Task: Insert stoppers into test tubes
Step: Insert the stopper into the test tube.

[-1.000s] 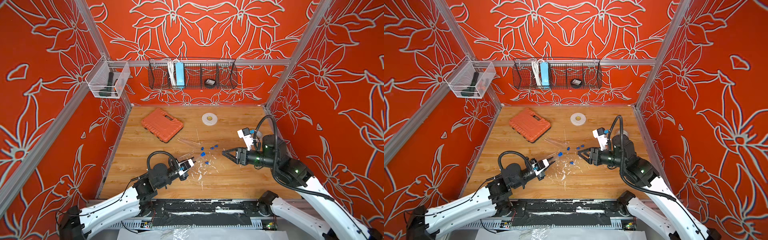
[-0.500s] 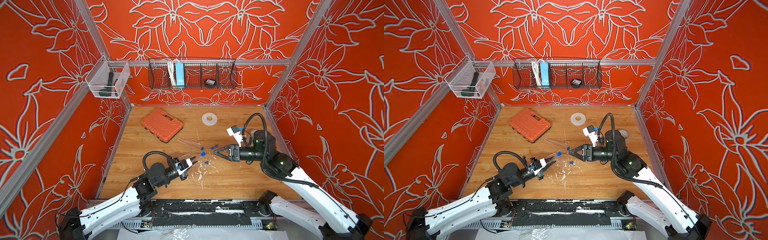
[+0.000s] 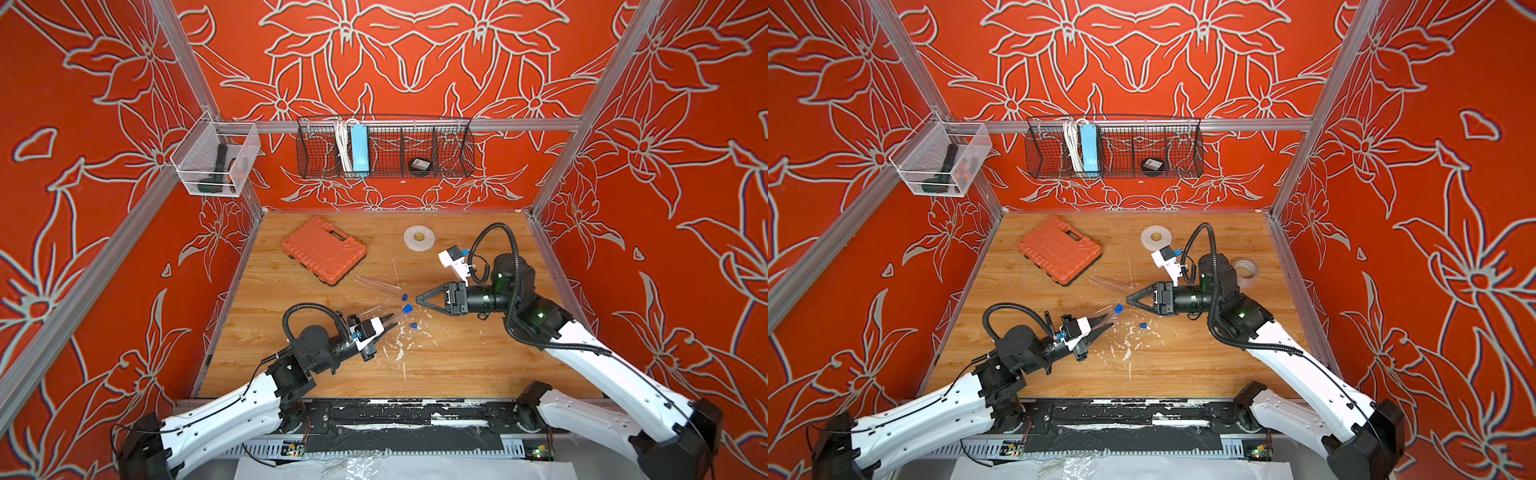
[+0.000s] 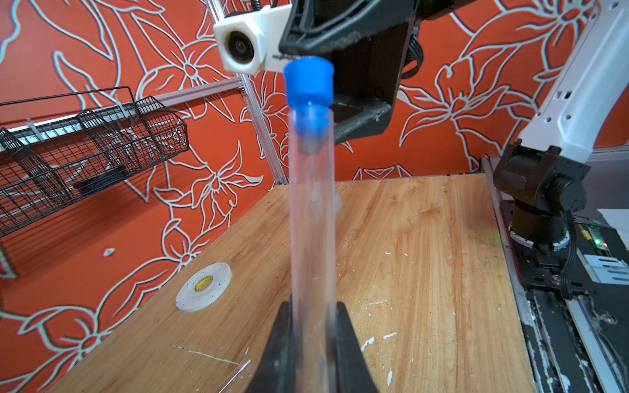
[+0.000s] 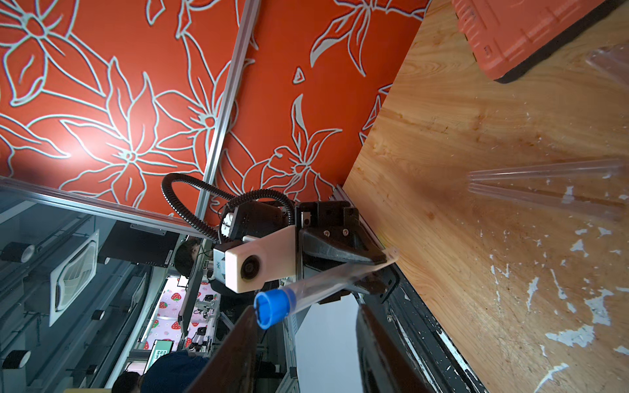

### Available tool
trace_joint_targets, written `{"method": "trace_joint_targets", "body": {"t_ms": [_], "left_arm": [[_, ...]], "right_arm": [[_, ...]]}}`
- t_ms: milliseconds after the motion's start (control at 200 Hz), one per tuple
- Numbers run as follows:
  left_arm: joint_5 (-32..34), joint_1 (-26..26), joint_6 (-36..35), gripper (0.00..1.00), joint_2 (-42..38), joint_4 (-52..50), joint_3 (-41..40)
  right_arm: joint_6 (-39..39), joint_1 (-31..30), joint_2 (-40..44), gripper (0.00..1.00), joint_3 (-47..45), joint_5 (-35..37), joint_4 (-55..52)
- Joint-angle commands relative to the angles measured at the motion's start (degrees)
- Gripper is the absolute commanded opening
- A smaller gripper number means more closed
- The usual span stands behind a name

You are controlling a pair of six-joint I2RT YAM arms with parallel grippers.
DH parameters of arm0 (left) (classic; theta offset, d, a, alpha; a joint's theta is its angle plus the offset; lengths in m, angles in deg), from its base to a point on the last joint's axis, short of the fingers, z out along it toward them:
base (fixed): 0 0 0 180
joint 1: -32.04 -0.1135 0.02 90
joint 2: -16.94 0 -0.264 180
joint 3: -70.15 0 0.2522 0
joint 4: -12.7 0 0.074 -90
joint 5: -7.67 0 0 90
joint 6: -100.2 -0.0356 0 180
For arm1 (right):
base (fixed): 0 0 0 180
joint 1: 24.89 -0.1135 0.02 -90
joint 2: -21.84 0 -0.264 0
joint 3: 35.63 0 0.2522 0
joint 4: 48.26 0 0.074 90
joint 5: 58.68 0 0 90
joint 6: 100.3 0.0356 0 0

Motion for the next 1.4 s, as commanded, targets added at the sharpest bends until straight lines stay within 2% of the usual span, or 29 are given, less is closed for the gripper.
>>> {"method": "trace_joint_targets", "body": {"t_ms": [0, 761, 1396], "left_arm": [[-0.93, -0.41, 1.21, 0.0, -0.12, 2.8, -0.04], [-2.02, -0.5, 1.13, 0.0, -0.46, 3.94, -0.56], [-3.0, -0.59, 3.92, 0.0, -0.63, 10.88, 0.23]], "right_arm": [[0.96, -0.93, -0.26, 0.47, 0.55, -1.33, 3.27], [1.25, -4.32, -2.97, 0.36, 0.56, -0.76, 5.56], [0.78, -5.39, -6.35, 0.3, -4.07, 0.25, 7.56]]}}
